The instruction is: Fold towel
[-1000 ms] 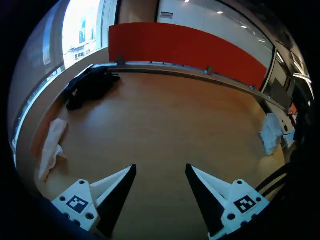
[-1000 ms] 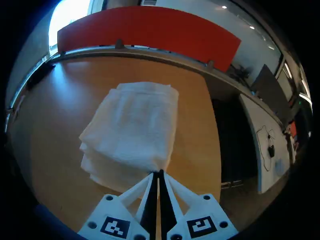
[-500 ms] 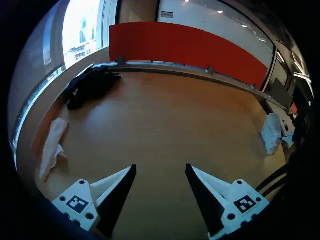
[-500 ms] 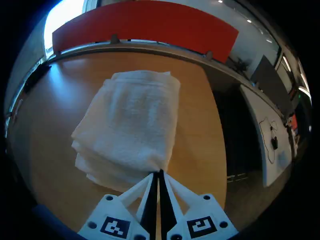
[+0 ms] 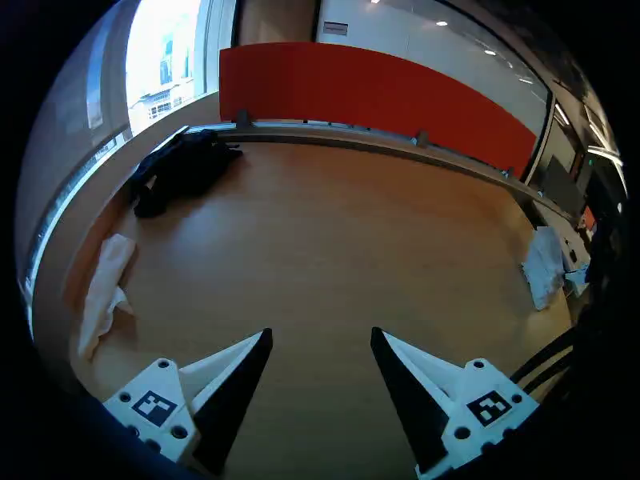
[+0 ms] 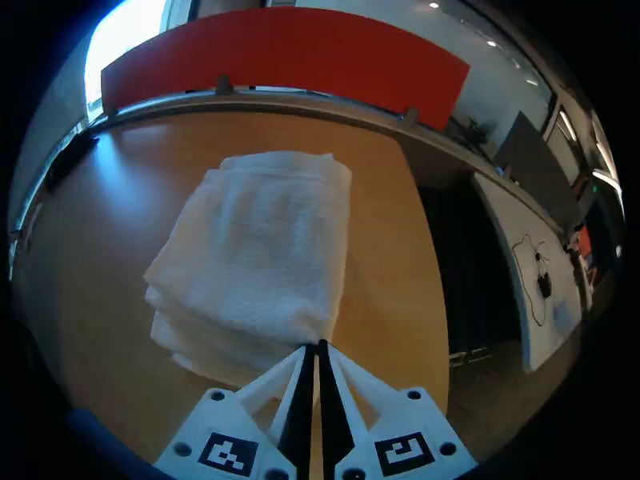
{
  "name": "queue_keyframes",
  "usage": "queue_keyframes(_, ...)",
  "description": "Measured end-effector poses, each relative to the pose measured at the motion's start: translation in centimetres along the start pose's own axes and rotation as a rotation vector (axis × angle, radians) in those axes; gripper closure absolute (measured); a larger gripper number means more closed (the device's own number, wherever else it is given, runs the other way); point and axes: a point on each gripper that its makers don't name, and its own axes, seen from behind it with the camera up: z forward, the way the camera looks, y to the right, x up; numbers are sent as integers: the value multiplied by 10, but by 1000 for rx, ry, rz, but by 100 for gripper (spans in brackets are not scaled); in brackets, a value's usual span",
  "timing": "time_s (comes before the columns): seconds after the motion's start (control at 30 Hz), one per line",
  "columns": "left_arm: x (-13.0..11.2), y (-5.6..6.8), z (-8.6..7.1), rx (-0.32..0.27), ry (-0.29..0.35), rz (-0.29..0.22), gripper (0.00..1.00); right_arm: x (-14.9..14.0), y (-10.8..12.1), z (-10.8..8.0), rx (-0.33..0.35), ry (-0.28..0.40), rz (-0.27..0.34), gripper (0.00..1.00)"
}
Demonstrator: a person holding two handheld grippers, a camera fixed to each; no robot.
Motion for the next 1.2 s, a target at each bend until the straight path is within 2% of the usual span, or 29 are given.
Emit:
queue_keyframes(0.7,-3,-1,-4,3,3,-3,9,-17,2,2,5,-48,3,96)
queue_keyframes(1.2,-4,-2,-4,5,0,-4,9,-24,8,4,-20,-67,12,97)
